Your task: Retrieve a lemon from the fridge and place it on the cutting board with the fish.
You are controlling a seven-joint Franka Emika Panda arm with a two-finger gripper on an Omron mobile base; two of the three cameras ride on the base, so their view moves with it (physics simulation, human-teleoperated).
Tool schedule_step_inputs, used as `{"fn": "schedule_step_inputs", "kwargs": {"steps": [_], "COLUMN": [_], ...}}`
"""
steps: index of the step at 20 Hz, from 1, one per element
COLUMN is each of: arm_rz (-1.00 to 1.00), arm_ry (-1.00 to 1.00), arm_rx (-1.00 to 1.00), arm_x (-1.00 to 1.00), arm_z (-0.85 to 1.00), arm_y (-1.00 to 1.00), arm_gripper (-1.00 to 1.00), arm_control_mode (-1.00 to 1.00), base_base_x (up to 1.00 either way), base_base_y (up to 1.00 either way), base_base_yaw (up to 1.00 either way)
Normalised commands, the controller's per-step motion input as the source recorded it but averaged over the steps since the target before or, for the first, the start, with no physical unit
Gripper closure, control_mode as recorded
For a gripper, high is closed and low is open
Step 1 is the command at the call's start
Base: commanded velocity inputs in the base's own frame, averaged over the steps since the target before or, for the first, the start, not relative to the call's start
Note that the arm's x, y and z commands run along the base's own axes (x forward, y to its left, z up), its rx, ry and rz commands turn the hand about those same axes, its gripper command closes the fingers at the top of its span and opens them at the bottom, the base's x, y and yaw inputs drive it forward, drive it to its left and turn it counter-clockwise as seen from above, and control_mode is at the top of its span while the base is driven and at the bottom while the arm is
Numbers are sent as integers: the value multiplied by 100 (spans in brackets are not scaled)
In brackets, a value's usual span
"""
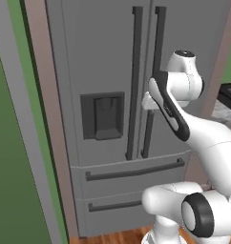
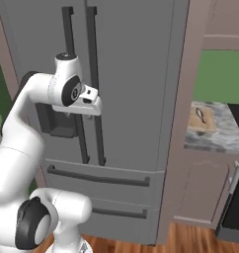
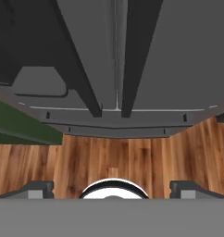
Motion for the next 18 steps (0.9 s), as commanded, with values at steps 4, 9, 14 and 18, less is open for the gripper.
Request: {"fn": "schedule_step_inputs", "kwargs": {"steps": [4, 9, 14, 18], "arm_rz": [0, 0, 0, 0], "arm_ry": [0, 0, 0, 0], "arm_rx": [0, 0, 0, 0], "arm_x": [0, 0, 0, 0], "arm_z": [0, 0, 0, 0], "arm_y": [0, 0, 0, 0], "arm_gripper": [-100, -100, -100, -100], "arm_control_mode": [100, 100, 100, 100], "base_base_x": [0, 0, -17, -24], "base_base_y": [13, 37, 10, -12], "base_base_yaw": [-13, -3, 0, 0]}}
